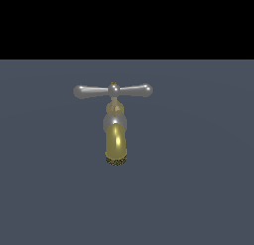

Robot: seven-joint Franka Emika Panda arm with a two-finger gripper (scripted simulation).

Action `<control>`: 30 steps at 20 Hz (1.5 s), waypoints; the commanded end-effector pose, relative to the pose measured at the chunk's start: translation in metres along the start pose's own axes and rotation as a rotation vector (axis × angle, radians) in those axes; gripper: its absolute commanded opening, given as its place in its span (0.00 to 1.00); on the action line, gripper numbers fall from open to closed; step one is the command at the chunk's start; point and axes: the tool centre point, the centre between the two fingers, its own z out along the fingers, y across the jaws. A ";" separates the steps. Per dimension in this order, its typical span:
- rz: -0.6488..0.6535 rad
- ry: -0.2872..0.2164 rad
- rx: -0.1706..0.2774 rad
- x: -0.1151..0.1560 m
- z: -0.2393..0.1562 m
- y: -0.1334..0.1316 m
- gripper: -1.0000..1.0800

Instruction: Turn on the faucet by rotating a designated handle.

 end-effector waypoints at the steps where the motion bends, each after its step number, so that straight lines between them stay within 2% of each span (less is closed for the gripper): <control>1: 0.062 -0.004 0.000 0.008 0.012 -0.010 0.00; 16: 0.425 -0.002 -0.022 0.047 0.094 -0.067 0.00; 30: 0.749 0.046 -0.052 0.071 0.182 -0.108 0.00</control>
